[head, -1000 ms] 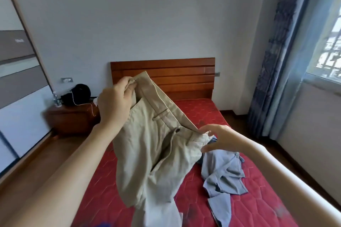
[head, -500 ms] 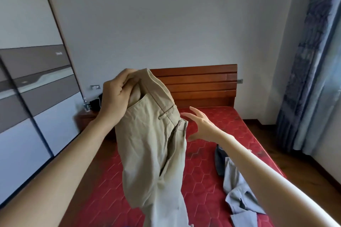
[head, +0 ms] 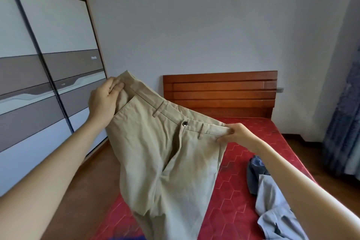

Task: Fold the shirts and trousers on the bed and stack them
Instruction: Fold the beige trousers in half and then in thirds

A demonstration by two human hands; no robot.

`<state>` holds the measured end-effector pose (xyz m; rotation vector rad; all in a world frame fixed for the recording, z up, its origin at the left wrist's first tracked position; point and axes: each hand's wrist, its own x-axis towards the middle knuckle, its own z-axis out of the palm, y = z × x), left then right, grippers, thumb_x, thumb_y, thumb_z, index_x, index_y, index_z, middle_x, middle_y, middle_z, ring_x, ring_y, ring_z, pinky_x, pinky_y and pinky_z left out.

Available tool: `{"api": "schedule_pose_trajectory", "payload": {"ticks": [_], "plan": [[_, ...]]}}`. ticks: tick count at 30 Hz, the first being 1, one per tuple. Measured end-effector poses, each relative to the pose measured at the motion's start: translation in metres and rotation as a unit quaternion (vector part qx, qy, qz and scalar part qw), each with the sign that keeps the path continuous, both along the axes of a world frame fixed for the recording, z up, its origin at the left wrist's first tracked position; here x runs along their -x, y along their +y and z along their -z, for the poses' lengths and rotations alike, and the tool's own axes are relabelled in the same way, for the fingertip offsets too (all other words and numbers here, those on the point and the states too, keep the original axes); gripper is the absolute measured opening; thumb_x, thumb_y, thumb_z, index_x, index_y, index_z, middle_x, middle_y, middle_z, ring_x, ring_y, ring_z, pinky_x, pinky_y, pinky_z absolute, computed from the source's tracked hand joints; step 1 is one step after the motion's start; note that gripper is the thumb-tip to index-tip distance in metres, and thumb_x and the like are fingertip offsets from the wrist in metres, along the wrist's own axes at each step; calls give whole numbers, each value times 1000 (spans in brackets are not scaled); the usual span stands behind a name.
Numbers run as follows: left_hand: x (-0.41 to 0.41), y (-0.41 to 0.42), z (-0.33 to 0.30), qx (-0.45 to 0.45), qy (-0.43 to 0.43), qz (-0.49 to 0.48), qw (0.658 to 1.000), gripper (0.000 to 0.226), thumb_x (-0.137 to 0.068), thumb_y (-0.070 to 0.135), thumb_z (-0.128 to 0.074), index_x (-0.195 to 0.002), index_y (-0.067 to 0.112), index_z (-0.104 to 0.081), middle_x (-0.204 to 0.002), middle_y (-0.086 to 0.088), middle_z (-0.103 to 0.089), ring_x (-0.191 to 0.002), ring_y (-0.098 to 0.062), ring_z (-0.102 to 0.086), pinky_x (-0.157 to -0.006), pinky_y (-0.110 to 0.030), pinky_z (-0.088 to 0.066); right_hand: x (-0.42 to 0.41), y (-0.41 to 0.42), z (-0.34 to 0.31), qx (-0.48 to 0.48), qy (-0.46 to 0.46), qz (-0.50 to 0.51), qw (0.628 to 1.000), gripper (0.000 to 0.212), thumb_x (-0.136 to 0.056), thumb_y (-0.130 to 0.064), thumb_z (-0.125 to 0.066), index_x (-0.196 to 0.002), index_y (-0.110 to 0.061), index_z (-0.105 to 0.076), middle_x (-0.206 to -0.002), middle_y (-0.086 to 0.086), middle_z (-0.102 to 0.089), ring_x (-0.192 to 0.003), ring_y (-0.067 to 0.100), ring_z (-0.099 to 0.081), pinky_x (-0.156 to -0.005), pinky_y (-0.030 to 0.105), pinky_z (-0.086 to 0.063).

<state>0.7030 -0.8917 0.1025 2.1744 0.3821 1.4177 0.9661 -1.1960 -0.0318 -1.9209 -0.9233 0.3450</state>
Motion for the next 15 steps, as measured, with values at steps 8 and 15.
{"api": "schedule_pose_trajectory", "payload": {"ticks": [8, 15], "plan": [[10, 29, 49, 249, 74, 13, 966, 18, -100, 33, -51, -102, 19, -62, -107, -5, -67, -94, -20, -62, -81, -35, -48, 19, -3, -38, -244, 10, 78, 967, 47, -71, 0, -81, -109, -17, -60, -87, 2, -71, -73, 10, -68, -60, 23, -55], [14, 1, 88, 398, 114, 174, 894, 11, -89, 29, -64, -91, 19, -67, -81, 11, -75, -75, 0, -69, -59, -11, -50, 27, -13, -53, -237, 1, 148, 960, 11, -81, -6, -73, -92, -3, -71, -86, 10, -68, -80, 21, -61, -75, 39, -54]]}}
